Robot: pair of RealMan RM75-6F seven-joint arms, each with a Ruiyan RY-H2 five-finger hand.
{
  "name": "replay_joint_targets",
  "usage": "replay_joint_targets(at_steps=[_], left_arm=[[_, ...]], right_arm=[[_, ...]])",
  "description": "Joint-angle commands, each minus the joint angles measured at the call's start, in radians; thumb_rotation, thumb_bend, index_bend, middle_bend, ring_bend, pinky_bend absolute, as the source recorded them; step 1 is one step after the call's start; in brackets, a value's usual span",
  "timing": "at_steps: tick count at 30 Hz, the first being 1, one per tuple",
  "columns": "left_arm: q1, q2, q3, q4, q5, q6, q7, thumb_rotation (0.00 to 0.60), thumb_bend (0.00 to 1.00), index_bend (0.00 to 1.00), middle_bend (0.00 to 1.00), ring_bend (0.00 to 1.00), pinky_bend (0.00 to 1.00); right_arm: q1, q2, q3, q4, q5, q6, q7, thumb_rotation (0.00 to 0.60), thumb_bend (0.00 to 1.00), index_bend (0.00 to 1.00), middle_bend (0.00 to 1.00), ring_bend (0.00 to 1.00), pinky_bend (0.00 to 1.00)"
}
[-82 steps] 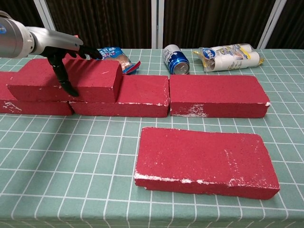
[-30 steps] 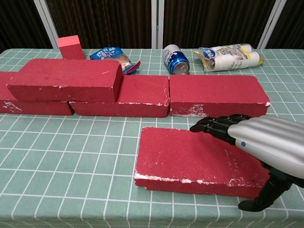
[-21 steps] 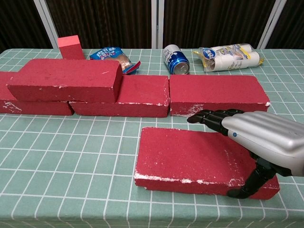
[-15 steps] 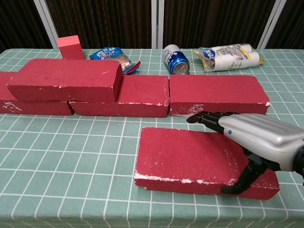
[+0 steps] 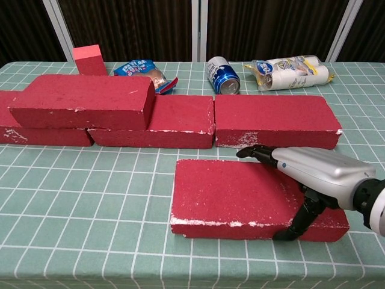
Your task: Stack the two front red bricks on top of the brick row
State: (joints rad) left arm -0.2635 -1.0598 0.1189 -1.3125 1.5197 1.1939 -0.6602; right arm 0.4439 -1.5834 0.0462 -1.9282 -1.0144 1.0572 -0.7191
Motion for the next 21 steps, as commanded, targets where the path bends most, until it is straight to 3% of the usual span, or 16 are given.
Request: replay_joint_targets(at_steps=[1,4,8,13,21], left_arm=[[0.002,0.001,-0.002,-0.002,0.002,0.001,0.001,0.6,0.0,0.01,0.0,0.0,0.0],[0.003,0.003,-0.007,-0.006,0.003,0.001,0.003,0.6,0.0,0.01,0.0,0.0,0.0],[0.004,0.005,-0.01,-0.009,0.006,-0.004,0.008,0.6,0.0,0.01,0.0,0.0,0.0],[0.005,0.004,-0.013,-0.011,0.01,-0.009,0.011,0.6,0.0,0.01,0.0,0.0,0.0],[0.014,0.011,-0.018,-0.021,0.019,0.006,0.008,0.6,0.0,0.01,0.0,0.0,0.0]], right_arm=[[0.011,-0.001,-0.002,0.006,0.011,0.002,0.001,0.6,0.0,0.0,0.0,0.0,0.0],[0.018,-0.002,-0.007,0.007,0.012,0.01,0.009,0.6,0.0,0.0,0.04,0.0,0.02],[0.026,-0.002,-0.016,0.011,0.018,0.023,0.007,0.6,0.0,0.0,0.15,0.08,0.14],[0.037,0.001,-0.024,0.001,0.048,0.033,0.003,0.6,0.0,0.0,0.2,0.13,0.23],[0.032,0.067,-0.04,-0.081,-0.06,0.091,0.025,0.6,0.03,0.01,0.22,0.15,0.25]])
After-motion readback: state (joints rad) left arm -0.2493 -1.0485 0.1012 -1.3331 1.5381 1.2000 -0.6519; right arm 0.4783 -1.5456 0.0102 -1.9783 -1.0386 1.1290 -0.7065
